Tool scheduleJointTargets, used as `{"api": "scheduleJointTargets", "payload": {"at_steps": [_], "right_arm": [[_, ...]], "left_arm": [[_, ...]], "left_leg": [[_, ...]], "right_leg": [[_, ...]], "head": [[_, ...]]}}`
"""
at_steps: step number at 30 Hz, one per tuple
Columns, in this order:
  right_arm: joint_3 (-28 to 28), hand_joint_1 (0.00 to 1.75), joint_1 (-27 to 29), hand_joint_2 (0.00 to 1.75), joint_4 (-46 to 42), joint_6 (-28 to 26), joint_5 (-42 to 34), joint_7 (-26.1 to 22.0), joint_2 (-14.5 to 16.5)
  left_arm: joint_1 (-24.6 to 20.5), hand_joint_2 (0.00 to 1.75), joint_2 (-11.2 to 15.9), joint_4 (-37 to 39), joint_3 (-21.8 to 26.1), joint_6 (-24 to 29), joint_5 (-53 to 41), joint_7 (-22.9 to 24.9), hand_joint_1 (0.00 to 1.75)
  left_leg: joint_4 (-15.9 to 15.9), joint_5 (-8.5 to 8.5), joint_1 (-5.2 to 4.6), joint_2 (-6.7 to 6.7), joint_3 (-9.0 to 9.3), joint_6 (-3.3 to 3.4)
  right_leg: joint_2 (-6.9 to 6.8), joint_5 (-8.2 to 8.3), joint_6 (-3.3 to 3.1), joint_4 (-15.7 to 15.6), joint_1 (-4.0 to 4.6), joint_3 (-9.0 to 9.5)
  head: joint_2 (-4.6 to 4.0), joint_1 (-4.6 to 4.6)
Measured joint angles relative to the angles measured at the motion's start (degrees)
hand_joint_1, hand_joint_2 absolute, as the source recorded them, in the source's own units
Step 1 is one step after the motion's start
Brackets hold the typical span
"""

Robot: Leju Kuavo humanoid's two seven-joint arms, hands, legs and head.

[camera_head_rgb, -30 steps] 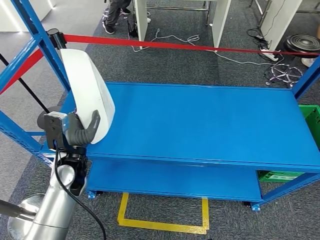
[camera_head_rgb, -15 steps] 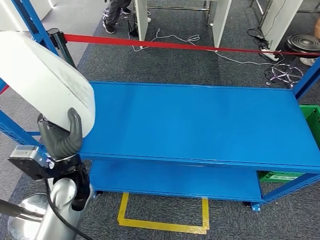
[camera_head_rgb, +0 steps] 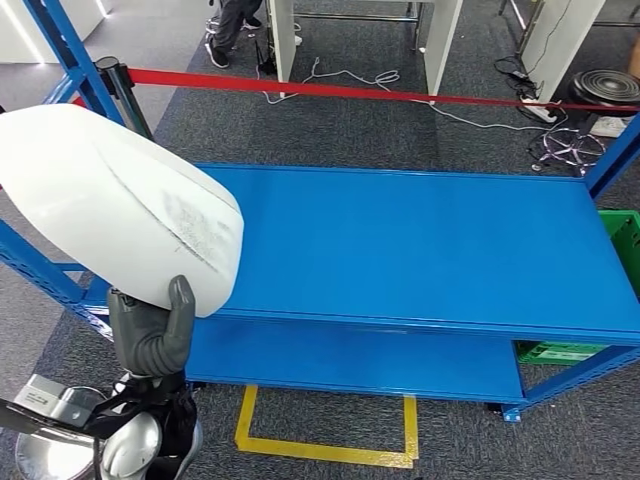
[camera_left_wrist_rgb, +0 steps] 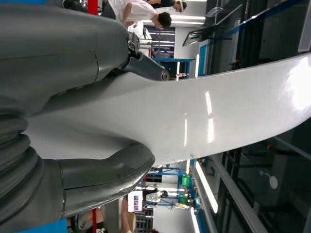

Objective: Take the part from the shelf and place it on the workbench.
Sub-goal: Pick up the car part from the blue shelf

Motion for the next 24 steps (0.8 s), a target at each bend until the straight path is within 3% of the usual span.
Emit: {"api": "scheduleJointTargets", "payload": {"at_steps": [3, 7, 11, 19, 24], "right_arm": [[0.2, 0.0, 0.1, 1.75, 0.0, 1.8, -0.3, -8.2, -0.1], [0.0, 0.0, -0.1, 1.75, -0.1, 4.2, -2.7, -12.0, -0.5], [-0.1, 0.0, 0.0, 1.75, -0.1, 4.3, -3.4, -15.4, -0.7], [-0.1, 0.0, 0.0, 1.75, -0.2, 3.3, -3.3, -16.2, -0.8], [-0.1, 0.0, 0.1, 1.75, -0.2, 3.0, -3.0, -13.6, -0.8]], "left_arm": [[0.2, 1.75, 0.3, 0.1, -0.1, 0.7, -1.7, 0.0, 1.75], [0.2, 1.75, 0.7, 0.4, 0.0, 1.7, -3.1, -0.9, 1.75], [0.3, 1.75, 0.9, 0.7, 0.2, -0.7, -1.2, -1.7, 1.75], [0.6, 1.75, 1.1, 0.6, 0.4, -4.2, 0.2, -2.5, 1.75], [0.7, 1.75, 1.3, 0.2, 0.5, -9.6, 3.5, -2.6, 1.75]], "left_leg": [[0.0, 0.0, 0.01, 0.0, 0.01, 0.0], [0.0, 0.01, 0.01, 0.0, 0.01, 0.0], [0.0, 0.0, 0.0, 0.01, 0.01, 0.01], [0.0, -0.01, 0.0, 0.01, 0.0, 0.01], [0.0, -0.03, -0.03, 0.01, -0.01, 0.04]], "right_leg": [[0.03, 0.0, 0.0, 0.0, 0.01, 0.0], [0.03, 0.0, 0.0, 0.0, 0.01, 0.0], [0.04, 0.0, 0.0, 0.0, 0.01, -0.01], [0.03, 0.0, 0.01, 0.0, 0.01, -0.01], [0.02, 0.01, 0.02, 0.0, -0.03, 0.01]], "head": [[0.0, -0.02], [0.0, 0.0], [0.0, -0.01], [0.0, -0.01], [0.0, 0.0]]}}
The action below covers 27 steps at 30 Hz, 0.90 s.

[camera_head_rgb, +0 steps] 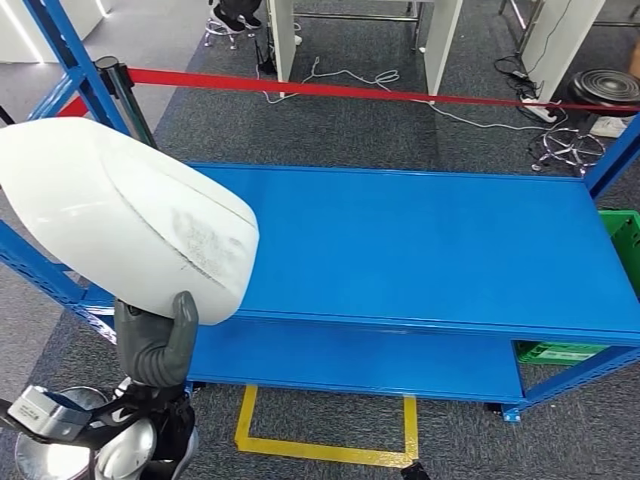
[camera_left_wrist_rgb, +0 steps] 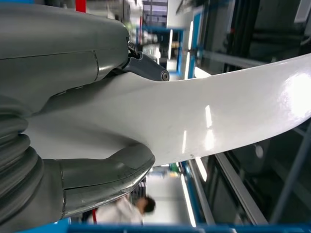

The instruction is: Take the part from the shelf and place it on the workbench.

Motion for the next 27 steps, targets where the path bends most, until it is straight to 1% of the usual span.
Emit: {"api": "scheduleJointTargets", "payload": {"at_steps": [4, 8, 12, 13, 14, 15, 16, 18, 19, 20, 21, 22, 23, 24, 25, 26, 27], "right_arm": [[0.0, 0.0, 0.0, 1.75, 0.0, 0.1, -0.2, 2.4, 0.0], [-0.1, 0.0, 0.0, 1.75, 0.0, 0.0, -0.4, 3.3, 0.0], [-0.2, 0.0, 0.0, 1.75, 0.0, -1.7, -0.1, 4.9, 0.0], [-0.2, 0.0, 0.0, 1.75, 0.0, -2.3, 0.1, 5.1, 0.1], [-0.2, 0.0, 0.0, 1.75, 0.0, -2.7, 0.3, 5.3, 0.1], [-0.2, 0.0, 0.0, 1.75, 0.0, -3.1, 0.5, 5.5, 0.1], [-0.1, 0.0, 0.0, 1.75, 0.0, -3.6, 0.8, 6.1, 0.1], [-0.1, 0.0, 0.1, 1.75, 0.0, -4.8, 1.7, 8.6, 0.1], [0.0, 0.0, 0.1, 1.75, 0.0, -5.3, 2.2, 10.1, 0.1], [0.1, 0.0, 0.2, 1.75, 0.0, -5.5, 2.6, 11.5, 0.1], [0.1, 0.0, 0.3, 1.75, 0.0, -5.6, 3.0, 12.6, 0.1], [0.3, 0.0, 0.4, 1.75, 0.0, -5.7, 3.3, 13.8, 0.1], [0.4, 0.0, 0.3, 1.75, 0.0, -5.8, 3.5, 15.1, 0.1], [0.5, 0.0, 0.2, 1.75, 0.0, -5.9, 3.6, 16.6, 0.2], [0.6, 0.0, 0.1, 1.75, 0.0, -5.9, 3.6, 17.9, 0.3], [0.6, 0.0, 0.1, 1.75, 0.0, -6.0, 3.6, 19.0, 0.3], [0.6, 0.0, 0.1, 1.75, 0.0, -6.1, 3.6, 20.1, 0.3]], "left_arm": [[0.1, 1.75, -0.3, 0.0, 0.4, -4.1, 1.8, 0.0, 1.75], [0.5, 1.75, -0.9, 0.0, 1.5, -5.1, 3.9, 0.0, 1.75], [1.3, 1.75, -1.9, 0.0, 2.8, -7.6, 7.6, 0.0, 1.75], [1.4, 1.75, -2.1, 0.0, 2.9, -8.1, 7.9, 0.0, 1.75], [1.4, 1.75, -2.2, 0.0, 3.0, -8.4, 8.0, 0.0, 1.75], [1.4, 1.75, -2.4, 0.0, 3.0, -8.7, 8.1, 0.0, 1.75], [1.5, 1.75, -2.6, 0.0, 3.1, -9.0, 8.2, 0.1, 1.75], [1.5, 1.75, -2.8, 0.0, 3.1, -10.0, 8.6, 0.5, 1.75], [1.5, 1.75, -2.8, 0.0, 3.1, -10.6, 8.8, 0.9, 1.75], [1.5, 1.75, -2.8, 0.0, 3.1, -11.0, 8.8, 1.3, 1.75], [1.5, 1.75, -2.8, 0.0, 3.0, -11.4, 8.8, 1.6, 1.75], [1.5, 1.75, -2.8, 0.0, 2.9, -11.7, 8.7, 1.9, 1.75], [1.4, 1.75, -2.8, 0.0, 2.8, -12.0, 8.6, 2.2, 1.75], [1.2, 1.75, -2.8, 0.0, 2.8, -12.2, 8.6, 2.4, 1.75], [1.1, 1.75, -2.9, 0.0, 2.7, -12.4, 8.6, 2.6, 1.75], [1.0, 1.75, -2.9, 0.0, 2.7, -12.6, 8.6, 2.9, 1.75], [0.9, 1.75, -3.0, 0.0, 2.6, -12.8, 8.6, 3.1, 1.75]], "left_leg": [[0.1, -0.08, -0.15, 0.0, -0.01, 0.12], [0.3, -0.28, -0.33, 0.0, -0.05, 0.45], [0.4, -0.4, -0.51, 0.0, -0.08, 1.05], [0.1, -0.18, -0.35, 0.01, 0.09, 1.26], [-0.4, 0.07, -0.16, 0.03, 0.32, 1.47], [-0.8, 0.3, 0.06, 0.07, 0.54, 1.68], [-1.1, 0.45, 0.24, 0.1, 0.73, 1.81], [-1.2, 0.42, 0.28, 0.16, 0.76, 1.95], [-1.1, 0.39, 0.3, 0.16, 0.77, 1.94], [-1.1, 0.32, 0.34, 0.12, 0.79, 1.88], [-1.0, 0.21, 0.44, 0.07, 0.81, 1.72], [-0.8, 0.04, 0.59, 0.02, 0.84, 1.44], [-0.5, -0.22, 0.69, -0.01, 0.81, 1.05], [0.1, -0.54, 0.69, -0.03, 0.67, 0.58], [0.5, -0.77, 0.64, -0.02, 0.51, 0.14], [0.8, -0.9, 0.56, -0.02, 0.36, -0.24], [1.0, -0.94, 0.55, -0.03, 0.25, -0.51]], "right_leg": [[0.0, 0.02, 0.07, 0.0, -0.13, 0.02], [0.0, -0.04, 0.33, 0.0, -0.3, 0.09], [0.01, 0.03, 0.96, -0.4, -0.49, 0.31], [0.0, 0.01, 1.15, -0.5, -0.49, 0.34], [-0.05, -0.35, 1.35, -0.2, -0.42, 0.24], [-0.12, -1.26, 1.55, 1.0, -0.34, -0.32], [-0.2, -2.76, 1.7, 3.5, -0.3, -1.51], [-0.31, -6.27, 2.03, 11.1, -0.31, -5.08], [-0.34, -7.17, 2.18, 14.1, -0.37, -6.56], [-0.36, -6.99, 2.35, 15.2, -0.45, -7.12], [-0.39, -5.75, 2.52, 14.0, -0.57, -6.56], [-0.43, -3.84, 2.73, 10.8, -0.72, -5.02], [-0.45, -2.18, 2.98, 7.0, -0.9, -3.15], [-0.31, -1.14, 2.86, 3.7, -1.01, -1.49], [-0.16, -0.75, 2.51, 1.8, -1.06, -0.48], [0.02, -0.88, 1.97, 1.1, -1.01, -0.13], [0.19, -0.99, 1.24, 1.1, -0.86, -0.13]], "head": [[0.0, -0.02], [0.0, -0.02], [0.0, -0.04], [0.0, -0.03], [0.0, -0.01], [0.0, 0.09], [0.0, 0.22], [0.01, 0.41], [0.01, 0.42], [0.01, 0.42], [0.01, 0.43], [0.0, 0.43], [0.0, 0.46], [0.0, 0.51], [0.0, 0.48], [0.0, 0.43], [0.0, 0.39]]}}
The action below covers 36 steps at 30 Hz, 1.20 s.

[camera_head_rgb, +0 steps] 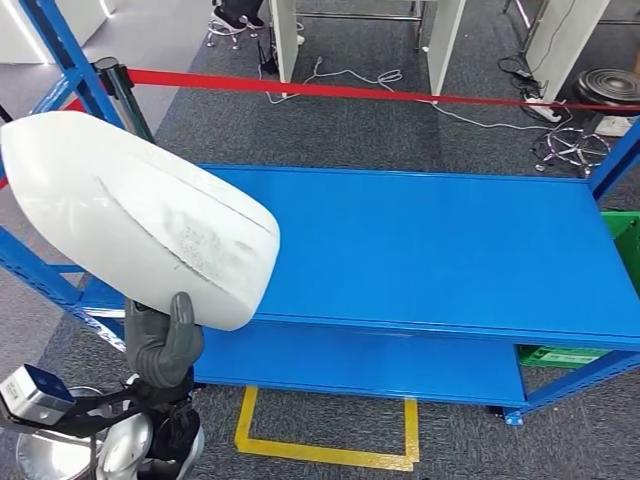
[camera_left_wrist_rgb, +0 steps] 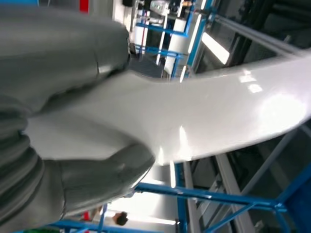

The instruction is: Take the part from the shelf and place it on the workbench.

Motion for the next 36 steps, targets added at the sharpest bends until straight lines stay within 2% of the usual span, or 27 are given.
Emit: {"api": "scheduleJointTargets", "payload": {"at_steps": [2, 3, 4, 6, 7, 8, 9, 10, 12, 14, 17, 18, 19, 21, 22, 23, 24, 25, 26, 28, 29, 32, 33, 34, 36], "right_arm": [[0.0, 0.0, 0.1, 1.75, 0.0, -0.1, -0.3, 2.4, 0.0], [0.0, 0.0, 0.1, 1.75, 0.0, -0.2, -0.5, 3.7, 0.0], [0.0, 0.0, 0.1, 1.75, 0.0, -0.2, -0.7, 4.7, 0.0], [-0.1, 0.0, 0.1, 1.75, 0.0, -0.3, -0.9, 5.7, 0.0], [-0.1, 0.0, 0.1, 1.75, 0.0, -0.3, -1.0, 5.9, 0.0], [-0.1, 0.0, 0.0, 1.75, 0.0, -0.3, -1.1, 6.1, 0.0], [-0.1, 0.0, 0.0, 1.75, 0.0, -0.3, -1.2, 6.2, 0.0], [-0.2, 0.0, 0.0, 1.75, 0.0, -0.3, -1.3, 6.2, 0.0], [-0.4, 0.0, 0.0, 1.75, 0.0, -0.4, -1.4, 6.3, 0.0], [-0.5, 0.0, 0.0, 1.75, 0.0, -0.4, -1.5, 6.3, 0.0], [-0.6, 0.0, 0.0, 1.75, 0.0, -0.4, -1.6, 6.1, 0.0], [-0.6, 0.0, 0.0, 1.75, 0.0, -0.4, -1.6, 6.0, 0.0], [-0.6, 0.0, 0.0, 1.75, 0.0, -0.4, -1.6, 5.8, 0.0], [-0.6, 0.0, 0.0, 1.75, 0.0, -0.4, -1.7, 5.6, 0.0], [-0.7, 0.0, 0.0, 1.75, 0.0, -0.4, -1.7, 5.6, 0.0], [-0.7, 0.0, 0.0, 1.75, 0.0, -0.4, -1.7, 5.5, 0.0], [-0.7, 0.0, 0.0, 1.75, 0.0, -0.4, -1.7, 5.5, 0.0], [-0.7, 0.0, 0.0, 1.75, 0.0, -0.4, -1.8, 5.5, 0.0], [-0.8, 0.0, -0.1, 1.75, 0.0, -0.3, -1.8, 5.5, 0.0], [-0.8, 0.0, -0.3, 1.75, 0.0, -0.3, -1.9, 5.4, 0.0], [-0.9, 0.0, -0.4, 1.75, 0.0, -0.2, -1.9, 5.3, 0.0], [-1.0, 0.0, -0.4, 1.75, 0.0, -0.2, -2.1, 5.1, 0.0], [-1.1, 0.0, -0.4, 1.75, 0.0, -0.2, -2.1, 5.1, 0.0], [-1.1, 0.0, -0.4, 1.75, 0.0, -0.2, -2.1, 5.1, 0.0], [-1.1, 0.0, -0.4, 1.75, 0.0, -0.2, -2.1, 5.1, 0.0]], "left_arm": [[-0.1, 1.75, -0.2, 0.0, -0.1, -0.3, 0.1, 0.9, 1.75], [-0.1, 1.75, -0.2, 0.0, -0.2, -0.4, 0.1, 1.5, 1.75], [-0.2, 1.75, -0.3, 0.0, -0.3, -0.4, 0.1, 2.0, 1.75], [-0.3, 1.75, -0.3, 0.2, -0.3, -0.4, 0.1, 2.5, 1.75], [-0.3, 1.75, -0.3, 0.3, -0.4, -0.4, 0.1, 2.7, 1.75], [-0.2, 1.75, -0.3, 0.4, -0.4, -0.4, 0.1, 2.8, 1.75], [-0.2, 1.75, -0.3, 0.5, -0.4, -0.4, 0.2, 2.9, 1.75], [-0.3, 1.75, -0.3, 0.5, -0.4, -0.3, 0.2, 3.0, 1.75], [-0.3, 1.75, -0.4, 0.6, -0.4, -0.3, 0.2, 3.2, 1.75], [-0.4, 1.75, -0.4, 0.6, -0.5, -0.3, 0.2, 3.4, 1.75], [-0.5, 1.75, -0.4, 0.8, -0.7, -0.3, 0.2, 3.9, 1.75], [-0.6, 1.75, -0.5, 0.9, -0.9, -0.3, 0.1, 4.0, 1.75], [-0.6, 1.75, -0.5, 1.0, -1.0, -0.3, 0.1, 4.0, 1.75], [-0.7, 1.75, -0.5, 1.2, -1.3, -0.4, 0.0, 4.2, 1.75], [-0.7, 1.75, -0.5, 1.3, -1.3, -0.4, 0.0, 4.3, 1.75], [-0.7, 1.75, -0.5, 1.5, -1.3, -0.4, 0.0, 4.5, 1.75], [-0.7, 1.75, -0.5, 1.7, -1.3, -0.5, 0.0, 4.6, 1.75], [-0.7, 1.75, -0.5, 1.8, -1.4, -0.6, 0.0, 4.6, 1.75], [-0.7, 1.75, -0.5, 1.9, -1.4, -0.6, 0.0, 4.6, 1.75], [-0.8, 1.75, -0.5, 2.0, -1.4, -0.6, 0.1, 4.7, 1.75], [-0.9, 1.75, -0.5, 2.0, -1.4, -0.7, 0.1, 4.7, 1.75], [-1.2, 1.75, -0.5, 2.2, -1.5, -0.8, 0.0, 4.8, 1.75], [-1.2, 1.75, -0.4, 2.3, -1.6, -0.8, 0.0, 4.8, 1.75], [-1.3, 1.75, -0.4, 2.3, -1.6, -0.8, 0.0, 4.8, 1.75], [-1.3, 1.75, -0.3, 2.4, -1.6, -0.8, 0.0, 4.9, 1.75]], "left_leg": [[0.3, -0.34, 0.18, 0.08, -0.13, -0.47], [1.4, -1.18, 0.24, 0.14, -0.65, -0.68], [3.8, -2.6, 0.26, 0.19, -1.76, -0.86], [11.0, -6.01, 0.22, 0.23, -5.37, -0.97], [14.2, -7.03, 0.22, 0.23, -7.04, -0.94], [15.8, -7.04, 0.21, 0.23, -7.96, -0.85], [15.4, -5.99, 0.21, 0.23, -7.88, -0.69], [13.0, -4.18, 0.2, 0.23, -6.83, -0.5], [5.8, -0.73, 0.17, 0.27, -3.35, -0.1], [1.6, 0.23, 0.1, 0.22, -1.39, 0.13], [0.9, 0.43, 0.03, 0.1, -1.42, 0.88], [0.8, 0.64, 0.09, 0.14, -1.44, 1.24], [0.6, 0.83, 0.16, 0.21, -1.48, 1.56], [0.6, 1.08, 0.06, 0.33, -1.7, 1.99], [0.6, 1.21, -0.04, 0.38, -1.87, 2.14], [0.6, 1.38, -0.12, 0.42, -2.05, 2.24], [0.6, 1.55, -0.17, 0.43, -2.23, 2.27], [0.6, 1.74, -0.19, 0.42, -2.38, 2.22], [0.6, 1.94, -0.19, 0.4, -2.49, 2.09], [0.7, 2.37, -0.38, 0.35, -2.72, 1.58], [0.7, 2.64, -0.42, 0.35, -2.8, 1.22], [0.4, 3.39, -0.2, 0.34, -3.11, 0.08], [0.8, 2.84, -0.13, 0.35, -3.47, -0.24], [2.2, 1.33, -0.08, 0.35, -4.19, -0.55], [8.4, -3.72, 0.02, 0.38, -6.46, -1.07]], "right_leg": [[0.01, 0.03, -0.93, 0.2, 0.13, -0.11], [-0.02, 0.06, -1.29, 0.2, 0.14, -0.09], [-0.06, 0.09, -1.58, 0.1, 0.14, -0.07], [-0.15, 0.04, -1.93, 0.1, 0.26, -0.09], [-0.19, 0.02, -2.02, 0.1, 0.32, -0.09], [-0.2, -0.01, -2.07, 0.1, 0.36, -0.07], [-0.18, -0.03, -2.08, 0.1, 0.39, -0.03], [-0.15, -0.05, -2.06, 0.1, 0.39, 0.03], [-0.07, -0.19, -1.78, 0.2, 0.52, 0.08], [-0.04, -0.2, -1.16, 0.3, 0.71, -0.05], [-0.11, -0.09, -0.15, 0.0, 0.59, -0.15], [-0.22, -0.84, 0.1, 0.8, 0.54, -0.48], [-0.34, -2.26, 0.26, 2.6, 0.54, -1.23], [-0.54, -6.31, 0.47, 9.4, 0.58, -3.91], [-0.54, -7.84, 0.53, 12.8, 0.6, -5.16], [-0.54, -8.48, 0.56, 14.7, 0.64, -5.74], [-0.54, -8.09, 0.54, 14.6, 0.67, -5.3], [-0.54, -6.83, 0.47, 12.3, 0.68, -3.78], [-0.54, -5.19, 0.35, 8.5, 0.7, -1.43], [-0.48, -3.15, 0.01, 1.6, 0.81, 2.45], [-0.41, -2.74, -0.26, -0.1, 0.91, 3.28], [-0.36, -1.79, -1.32, -0.7, 1.16, 2.84], [-0.44, -1.3, -1.68, -0.8, 1.1, 2.57], [-0.54, -0.72, -2.03, -0.9, 0.98, 2.17], [-0.69, 0.29, -2.43, -0.9, 0.89, 1.02]], "head": [[0.0, -0.11], [0.0, -0.18], [0.0, -0.27], [0.0, -0.39], [0.0, -0.39], [0.0, -0.39], [0.0, -0.39], [0.0, -0.39], [0.0, -0.44], [0.0, -0.4], [0.0, -0.29], [0.0, -0.2], [0.0, -0.1], [0.0, 0.08], [0.0, 0.09], [0.0, 0.08], [0.0, 0.08], [0.0, 0.09], [0.0, 0.1], [0.0, 0.04], [0.0, 0.01], [0.0, -0.02], [0.01, -0.09], [0.01, -0.22], [0.01, -0.49]]}}
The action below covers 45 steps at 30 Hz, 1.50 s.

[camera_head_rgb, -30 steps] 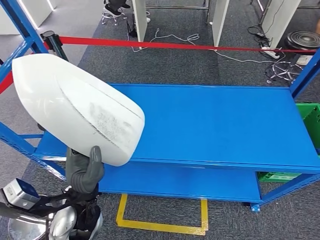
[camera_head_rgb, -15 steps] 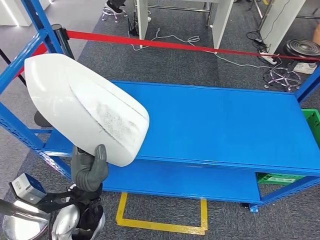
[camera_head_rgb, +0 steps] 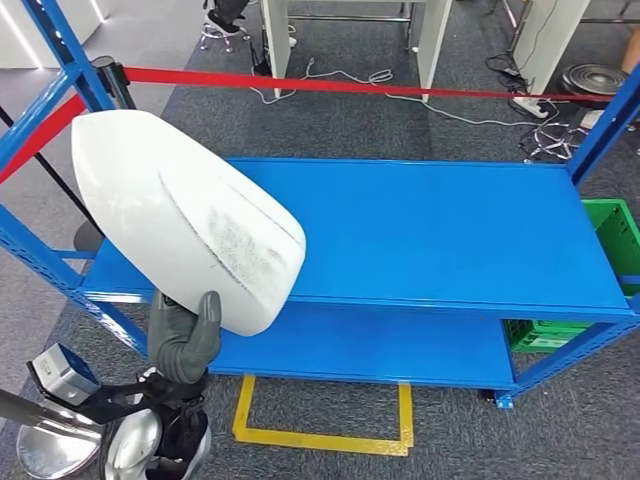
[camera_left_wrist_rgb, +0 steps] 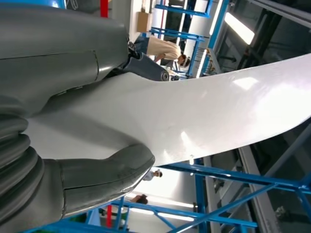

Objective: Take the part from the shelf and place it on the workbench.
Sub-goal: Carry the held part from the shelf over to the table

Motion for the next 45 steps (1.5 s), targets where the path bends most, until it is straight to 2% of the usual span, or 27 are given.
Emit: {"api": "scheduleJointTargets", "payload": {"at_steps": [2, 3, 4, 7, 8, 11, 13, 16, 17, 18, 19, 21, 23, 24, 26, 27, 29, 31, 32, 33, 35, 37, 39, 40, 42, 43, 45], "right_arm": [[0.0, 0.0, 0.1, 1.75, 0.0, 0.0, 0.0, 0.0, 0.0], [0.0, 0.0, 0.1, 1.75, 0.0, 0.0, 0.0, 0.0, 0.0], [0.0, 0.0, 0.1, 1.75, 0.0, 0.0, 0.0, -0.1, 0.0], [0.0, 0.0, 0.0, 1.75, 0.0, 0.0, 0.0, -0.1, 0.0], [0.0, 0.0, 0.0, 1.75, 0.0, 0.0, 0.0, -0.2, 0.0], [0.0, 0.0, 0.1, 1.75, 0.0, 0.1, 0.0, -0.3, 0.0], [0.0, 0.0, 0.3, 1.75, 0.0, 0.2, 0.0, -0.3, 0.0], [0.0, 0.0, 0.4, 1.75, 0.0, 0.2, 0.0, -0.4, 0.0], [0.0, 0.0, 0.3, 1.75, 0.0, 0.2, 0.0, -0.4, 0.0], [0.0, 0.0, 0.3, 1.75, 0.0, 0.2, 0.0, -0.4, 0.0], [0.0, 0.0, 0.2, 1.75, 0.0, 0.3, 0.0, -0.4, 0.0], [0.0, 0.0, 0.1, 1.75, 0.0, 0.3, 0.0, -0.4, 0.0], [-0.1, 0.0, -0.2, 1.75, 0.0, 0.3, 0.0, -0.4, 0.0], [0.0, 0.0, -0.2, 1.75, 0.0, 0.3, 0.1, -0.4, 0.0], [0.0, 0.0, -0.3, 1.75, 0.0, 0.3, 0.3, -0.5, 0.0], [0.0, 0.0, -0.2, 1.75, 0.0, 0.3, 0.5, -0.6, 0.0], [0.0, 0.0, -0.2, 1.75, 0.0, 0.3, 0.8, -0.8, 0.0], [0.0, 0.0, -0.2, 1.75, 0.0, 0.3, 0.9, -1.0, 0.0], [0.0, 0.0, -0.2, 1.75, 0.0, 0.3, 1.0, -1.1, 0.0], [0.0, 0.0, -0.2, 1.75, 0.0, 0.3, 1.3, -1.3, 0.0], [0.1, 0.0, -0.1, 1.75, 0.0, 0.4, 2.0, -1.5, 0.0], [0.3, 0.0, -0.1, 1.75, 0.0, 0.5, 2.5, -1.6, 0.0], [0.4, 0.0, -0.1, 1.75, 0.0, 0.6, 2.8, -1.6, 0.0], [0.5, 0.0, -0.1, 1.75, 0.0, 0.6, 2.9, -1.5, 0.0], [0.6, 0.0, 0.1, 1.75, 0.0, 0.7, 3.0, -1.5, 0.1], [0.6, 0.0, 0.3, 1.75, 0.0, 0.7, 3.1, -1.5, 0.1], [0.6, 0.0, 0.5, 1.75, 0.0, 0.8, 3.1, -1.3, 0.1]], "left_arm": [[0.0, 1.75, 0.1, 0.2, 0.0, 0.0, 0.0, 0.0, 1.75], [0.0, 1.75, 0.2, 0.3, 0.0, 0.0, 0.0, 0.1, 1.75], [0.0, 1.75, 0.2, 0.3, 0.0, 0.0, 0.0, 0.1, 1.75], [-0.3, 1.75, 0.1, 0.3, -0.1, 0.0, 0.0, 0.1, 1.75], [-0.5, 1.75, 0.1, 0.3, -0.2, 0.0, 0.0, 0.1, 1.75], [-0.5, 1.75, 0.1, 0.4, -0.2, -0.1, 0.0, 0.1, 1.75], [-0.5, 1.75, 0.1, 0.4, -0.2, -0.1, 0.0, 0.2, 1.75], [-0.6, 1.75, 0.1, 0.5, -0.3, -0.1, 0.1, 0.2, 1.75], [-0.6, 1.75, 0.1, 0.5, -0.3, -0.1, 0.1, 0.2, 1.75], [-0.6, 1.75, 0.1, 0.5, -0.3, -0.1, 0.1, 0.2, 1.75], [-0.6, 1.75, 0.1, 0.6, -0.3, -0.1, 0.1, 0.3, 1.75], [-0.5, 1.75, 0.1, 0.6, -0.3, -0.1, 0.1, 0.3, 1.75], [-0.6, 1.75, 0.0, 0.6, -0.3, -0.1, 0.2, 0.3, 1.75], [-0.6, 1.75, 0.0, 0.6, -0.4, -0.1, 0.2, 0.3, 1.75], [-0.6, 1.75, 0.0, 0.6, -0.6, -0.1, 0.3, 0.4, 1.75], [-0.6, 1.75, 0.0, 0.6, -0.7, -0.1, 0.4, 0.4, 1.75], [-0.6, 1.75, 0.0, 0.6, -0.7, -0.1, 0.5, 0.4, 1.75], [-0.6, 1.75, 0.0, 0.6, -0.7, 0.0, 0.5, 0.4, 1.75], [-0.5, 1.75, 0.1, 0.6, -0.7, 0.0, 0.5, 0.4, 1.75], [-0.5, 1.75, 0.1, 0.6, -0.7, 0.0, 0.5, 0.4, 1.75], [-0.5, 1.75, 0.1, 0.6, -0.8, 0.1, 0.5, 0.4, 1.75], [-0.6, 1.75, 0.1, 0.6, -0.8, 0.1, 0.5, 0.4, 1.75], [-0.8, 1.75, 0.0, 0.6, -0.9, 0.1, 0.5, 0.4, 1.75], [-0.8, 1.75, 0.0, 0.6, -1.0, 0.1, 0.6, 0.4, 1.75], [-0.7, 1.75, 0.0, 0.6, -1.0, 0.1, 0.6, 0.5, 1.75], [-0.7, 1.75, 0.0, 0.6, -1.0, 0.1, 0.6, 0.5, 1.75], [-0.7, 1.75, -0.1, 0.6, -1.0, 0.1, 0.6, 0.5, 1.75]], "left_leg": [[6.3, -3.66, 0.05, 0.01, -1.45, -0.31], [7.0, -3.91, 0.05, 0.01, -0.91, -0.34], [5.5, -3.22, 0.06, 0.01, 0.73, -0.29], [-5.3, -0.36, 0.05, -0.06, 8.44, 0.16], [-7.6, 0.02, -0.03, -0.13, 9.78, 0.49], [-8.9, 1.04, -0.49, -0.19, 9.56, 1.95], [-9.0, 2.14, -0.51, -0.02, 8.75, 2.84], [-9.0, 3.73, -0.55, 0.14, 6.99, 3.47], [-9.0, 4.28, -0.61, 0.17, 6.28, 3.51], [-9.0, 4.86, -0.66, 0.19, 5.53, 3.5], [-8.9, 5.42, -0.68, 0.2, 4.79, 3.44], [-8.9, 6.55, -0.68, 0.14, 3.5, 3.15], [-8.8, 7.59, -0.76, 0.13, 2.66, 2.58], [-8.8, 8.1, -0.77, 0.17, 2.47, 2.26], [-9.0, 9.0, -0.69, 0.23, 2.31, 1.62], [-8.8, 8.68, -0.61, 0.23, 2.07, 1.27], [-6.2, 4.98, -0.49, 0.21, 0.9, 0.63], [0.5, -0.78, -0.41, 0.22, -0.95, 0.22], [3.9, -2.44, -0.4, 0.22, -1.61, 0.09], [6.3, -2.77, -0.39, 0.22, -1.69, 0.02], [5.8, -0.46, -0.36, 0.22, 0.75, 0.07], [-0.6, 1.23, -0.3, 0.22, 6.64, 0.29], [-7.5, 0.19, -0.37, 0.15, 11.7, 0.73], [-9.4, -0.27, -0.54, 0.09, 12.69, 1.05], [-10.2, 0.12, -0.74, 0.11, 11.98, 1.97], [-10.2, 0.69, -0.77, 0.16, 11.46, 2.47], [-10.3, 1.95, -0.71, 0.28, 10.26, 3.21]], "right_leg": [[-0.14, 0.94, -0.02, 0.0, 0.02, -1.3], [-0.18, 1.41, 0.07, 0.1, 0.03, -1.92], [-0.19, 1.87, 0.2, 0.1, 0.03, -2.48], [-0.12, 3.18, 0.91, 0.2, 0.14, -3.82], [-0.13, 3.62, 1.21, 0.2, 0.19, -4.13], [-0.17, 4.92, 2.22, -0.3, -0.12, -4.64], [-0.16, 2.88, 2.72, 1.1, -0.35, -5.48], [-0.13, -5.28, 2.92, 10.6, -0.25, -7.84], [-0.12, -6.84, 2.89, 13.8, -0.19, -8.16], [-0.12, -7.14, 2.82, 15.5, -0.11, -7.73], [-0.12, -6.32, 2.72, 15.2, -0.04, -6.36], [-0.11, -3.98, 2.45, 9.2, 0.03, -1.04], [-0.03, -4.02, 2.24, 1.6, 0.2, 4.23], [0.03, -4.51, 2.1, -0.6, 0.33, 5.37], [0.06, -4.23, 1.5, -1.3, 0.5, 5.09], [-0.03, -3.75, 1.04, -1.3, 0.48, 4.76], [-0.23, -2.44, 0.12, -1.4, 0.32, 3.77], [-0.31, -1.07, -0.3, -1.3, 0.32, 2.25], [-0.35, -0.4, -0.34, -1.3, 0.34, 1.38], [-0.4, 0.27, -0.3, -1.3, 0.36, 0.47], [-0.48, 1.59, -0.05, -1.2, 0.38, -1.33], [-0.44, 2.73, 0.36, -1.0, 0.48, -2.68], [-0.42, 3.83, 0.85, -0.8, 0.61, -3.6], [-0.46, 4.44, 1.17, -0.8, 0.58, -4.03], [-0.47, 5.23, 1.86, -0.8, 0.25, -4.78], [-0.45, 4.32, 2.17, -0.2, 0.11, -5.23], [-0.39, -0.7, 2.6, 4.4, -0.01, -6.67]], "head": [[-0.01, -0.04], [-0.01, -0.06], [-0.01, -0.05], [-0.01, -0.03], [0.0, 0.01], [0.01, 0.01], [0.01, 0.11], [0.0, 0.32], [0.0, 0.32], [0.0, 0.31], [-0.01, 0.32], [-0.01, 0.32], [-0.01, 0.25], [-0.01, 0.27], [0.0, 0.31], [0.0, 0.36], [0.0, 0.23], [0.0, 0.13], [0.0, 0.13], [-0.01, 0.13], [-0.01, 0.14], [-0.01, 0.12], [-0.01, 0.15], [-0.01, 0.19], [0.0, 0.18], [0.0, 0.24], [0.01, 0.39]]}}
